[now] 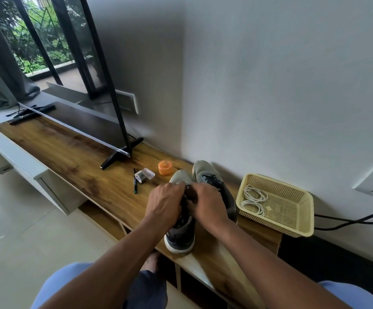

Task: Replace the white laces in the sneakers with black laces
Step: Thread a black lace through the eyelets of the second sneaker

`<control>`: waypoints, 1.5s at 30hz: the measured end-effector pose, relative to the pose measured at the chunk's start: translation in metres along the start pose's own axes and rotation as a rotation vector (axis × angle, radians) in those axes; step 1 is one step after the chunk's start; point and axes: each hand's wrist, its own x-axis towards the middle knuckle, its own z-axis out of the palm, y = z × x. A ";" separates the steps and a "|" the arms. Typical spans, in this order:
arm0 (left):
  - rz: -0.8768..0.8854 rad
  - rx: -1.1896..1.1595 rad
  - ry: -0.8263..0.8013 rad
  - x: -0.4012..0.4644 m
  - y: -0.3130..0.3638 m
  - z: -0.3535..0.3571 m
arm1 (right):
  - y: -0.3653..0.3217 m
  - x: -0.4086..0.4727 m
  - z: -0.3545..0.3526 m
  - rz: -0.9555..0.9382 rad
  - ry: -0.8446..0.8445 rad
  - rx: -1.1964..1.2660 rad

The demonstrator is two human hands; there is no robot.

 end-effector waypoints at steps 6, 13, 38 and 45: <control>0.006 -0.067 -0.015 0.000 0.002 -0.005 | -0.007 -0.008 0.005 -0.125 0.033 -0.141; 0.021 -0.032 0.005 0.004 -0.003 -0.007 | 0.008 -0.016 0.016 -0.145 0.025 -0.180; -0.317 -0.233 -0.055 0.001 -0.022 0.000 | -0.014 0.005 0.015 -0.182 -0.003 -0.249; -0.253 -0.093 -0.109 -0.002 -0.018 0.003 | -0.017 0.008 0.009 -0.180 -0.043 -0.237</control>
